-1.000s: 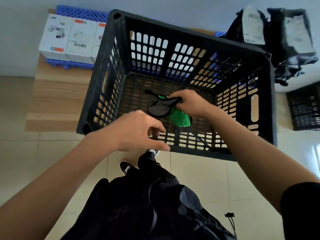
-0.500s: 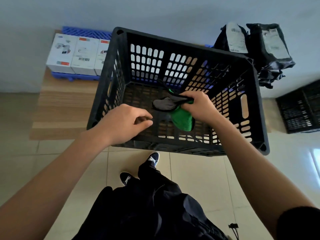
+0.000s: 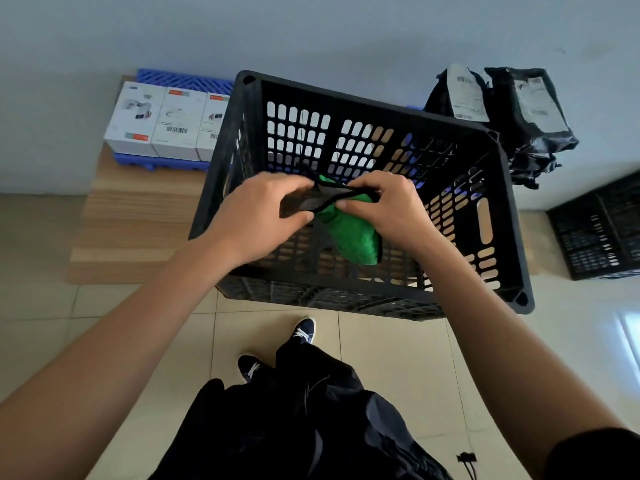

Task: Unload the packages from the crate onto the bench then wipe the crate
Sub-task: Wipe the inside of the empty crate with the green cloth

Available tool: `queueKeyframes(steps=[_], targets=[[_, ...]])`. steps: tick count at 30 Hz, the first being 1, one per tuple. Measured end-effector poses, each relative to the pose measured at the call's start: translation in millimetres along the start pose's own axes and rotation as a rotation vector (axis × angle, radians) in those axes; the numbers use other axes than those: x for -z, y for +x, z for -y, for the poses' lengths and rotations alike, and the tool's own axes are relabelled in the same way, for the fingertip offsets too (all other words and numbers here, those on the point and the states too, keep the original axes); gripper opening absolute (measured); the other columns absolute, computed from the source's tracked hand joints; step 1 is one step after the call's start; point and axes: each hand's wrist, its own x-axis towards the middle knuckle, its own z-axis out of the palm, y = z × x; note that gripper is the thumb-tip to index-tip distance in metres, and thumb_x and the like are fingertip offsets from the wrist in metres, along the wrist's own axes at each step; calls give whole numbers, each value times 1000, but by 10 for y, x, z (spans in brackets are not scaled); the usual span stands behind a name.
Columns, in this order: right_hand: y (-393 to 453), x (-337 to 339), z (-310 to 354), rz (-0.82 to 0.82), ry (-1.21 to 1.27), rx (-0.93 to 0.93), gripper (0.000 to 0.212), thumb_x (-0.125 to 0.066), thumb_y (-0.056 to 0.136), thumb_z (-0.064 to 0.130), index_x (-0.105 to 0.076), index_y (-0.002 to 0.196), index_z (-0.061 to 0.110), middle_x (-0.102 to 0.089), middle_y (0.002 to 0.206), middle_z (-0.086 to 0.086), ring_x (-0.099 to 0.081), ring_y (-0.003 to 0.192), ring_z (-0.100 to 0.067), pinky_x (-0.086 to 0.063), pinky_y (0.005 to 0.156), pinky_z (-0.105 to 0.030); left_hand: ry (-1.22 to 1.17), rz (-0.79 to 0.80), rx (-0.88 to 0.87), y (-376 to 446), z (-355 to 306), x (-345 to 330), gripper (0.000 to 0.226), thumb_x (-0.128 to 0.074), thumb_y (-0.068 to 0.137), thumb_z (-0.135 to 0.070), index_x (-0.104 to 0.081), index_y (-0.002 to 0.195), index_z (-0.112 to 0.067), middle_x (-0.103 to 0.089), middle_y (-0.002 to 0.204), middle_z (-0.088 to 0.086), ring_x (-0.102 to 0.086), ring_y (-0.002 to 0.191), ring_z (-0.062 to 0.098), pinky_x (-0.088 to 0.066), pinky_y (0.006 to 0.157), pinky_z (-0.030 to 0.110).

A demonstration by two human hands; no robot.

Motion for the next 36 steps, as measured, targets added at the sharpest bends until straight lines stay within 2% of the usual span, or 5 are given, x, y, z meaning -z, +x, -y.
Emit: queueKeyframes(steps=[10,15,21,30,36], targets=[[287,278,158,41,-3,180,33,-85,77,46,-75,107,35,-65,90,19,-61,91,-2,-43,81,-17,133,82,32,550,-187,-117,91,-75,81,-54,-32,157,-28,-54,146,-1,-41,140,24,-33,110,54],[449,490,116,91,-55,215,36,-86,76,42,-77,108,30,-63,89,21,-60,90,3,-41,80,-12,68,44,10,716,-200,-134,28,-69,88,-52,-74,100,-28,-70,90,-9,-63,95,14,-45,93,47],[670,733,-82,318,-215,52,35,-86,79,31,-77,112,28,-64,90,28,-58,90,10,-39,85,-12,-156,203,172,822,-99,-77,34,-66,95,-39,-61,66,-23,-54,54,-7,-46,48,3,-40,56,33],[832,642,69,321,-157,133,32,-81,83,14,-79,112,27,-63,88,24,-56,85,12,-40,80,-6,-170,258,130,953,-171,-143,19,-72,91,-36,-70,108,-29,-72,96,-9,-67,91,12,-55,85,40],[728,533,0,-112,-29,-35,70,-72,87,51,-48,150,30,-33,160,0,-33,147,-14,-32,120,-39,-607,48,246,1097,-99,-143,12,-61,101,-14,-72,97,-17,-77,91,0,-73,89,18,-57,84,38]])
